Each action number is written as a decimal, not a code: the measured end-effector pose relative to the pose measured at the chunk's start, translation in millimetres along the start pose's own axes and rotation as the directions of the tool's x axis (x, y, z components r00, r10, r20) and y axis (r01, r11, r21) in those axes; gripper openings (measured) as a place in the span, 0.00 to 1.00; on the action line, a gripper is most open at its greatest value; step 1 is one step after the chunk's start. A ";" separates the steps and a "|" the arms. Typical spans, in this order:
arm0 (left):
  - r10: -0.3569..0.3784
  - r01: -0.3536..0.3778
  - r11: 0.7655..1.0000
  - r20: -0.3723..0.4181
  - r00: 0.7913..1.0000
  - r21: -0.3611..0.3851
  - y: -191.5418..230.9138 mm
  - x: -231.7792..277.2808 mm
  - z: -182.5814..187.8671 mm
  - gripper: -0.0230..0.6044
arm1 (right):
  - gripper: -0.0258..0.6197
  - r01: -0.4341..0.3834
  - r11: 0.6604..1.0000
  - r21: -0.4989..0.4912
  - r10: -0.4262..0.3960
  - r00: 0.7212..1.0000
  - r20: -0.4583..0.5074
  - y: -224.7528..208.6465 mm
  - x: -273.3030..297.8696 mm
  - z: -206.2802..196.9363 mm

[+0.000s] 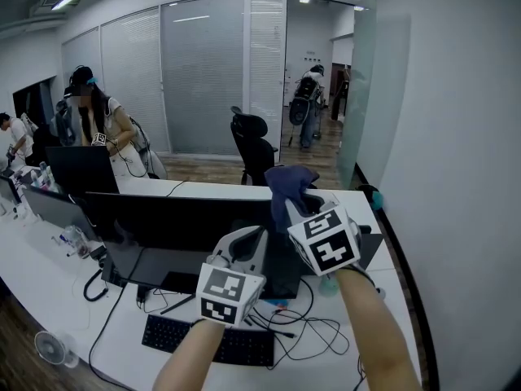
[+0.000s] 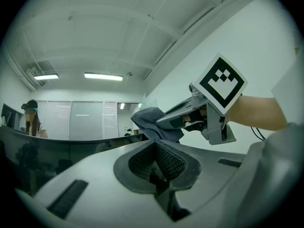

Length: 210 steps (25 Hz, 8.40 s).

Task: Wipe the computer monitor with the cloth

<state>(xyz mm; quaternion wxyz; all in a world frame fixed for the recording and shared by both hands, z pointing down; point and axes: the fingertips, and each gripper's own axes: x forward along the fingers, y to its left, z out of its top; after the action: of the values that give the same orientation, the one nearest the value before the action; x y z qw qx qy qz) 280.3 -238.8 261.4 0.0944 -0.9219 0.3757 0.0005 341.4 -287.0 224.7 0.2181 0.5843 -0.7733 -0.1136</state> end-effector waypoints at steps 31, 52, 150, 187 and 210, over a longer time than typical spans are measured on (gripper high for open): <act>-0.054 0.054 0.999 -0.021 0.998 0.008 -33.4 15.3 -7.8 0.05 | 0.13 0.008 0.970 0.242 -0.033 0.994 0.100 -54.4 -29.7 -47.9; -0.077 0.078 0.997 -0.049 0.996 0.011 -42.9 18.4 -23.7 0.05 | 0.13 -0.032 0.970 0.243 0.005 0.994 0.109 -31.4 -27.0 -79.3; -0.274 0.262 0.958 -0.107 0.956 -0.117 -73.6 25.0 -145.8 0.05 | 0.13 0.144 0.934 0.327 -0.124 0.989 -0.079 68.2 -18.6 -248.2; -0.288 0.266 0.955 -0.196 0.937 -0.134 -78.5 14.2 -196.3 0.05 | 0.13 0.176 0.794 0.582 -0.044 0.971 -0.234 127.2 -15.2 -338.8; -0.263 0.232 0.960 -0.215 0.941 -0.160 -46.6 -14.1 -207.6 0.05 | 0.13 0.162 -0.031 0.986 -0.244 0.956 -0.165 155.6 -8.6 -371.0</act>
<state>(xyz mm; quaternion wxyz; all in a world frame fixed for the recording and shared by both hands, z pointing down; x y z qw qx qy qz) 288.0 -232.7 474.4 -0.0128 -0.9596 0.2643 -0.0950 384.8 -204.1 616.2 -0.2983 0.6694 -0.5387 0.4157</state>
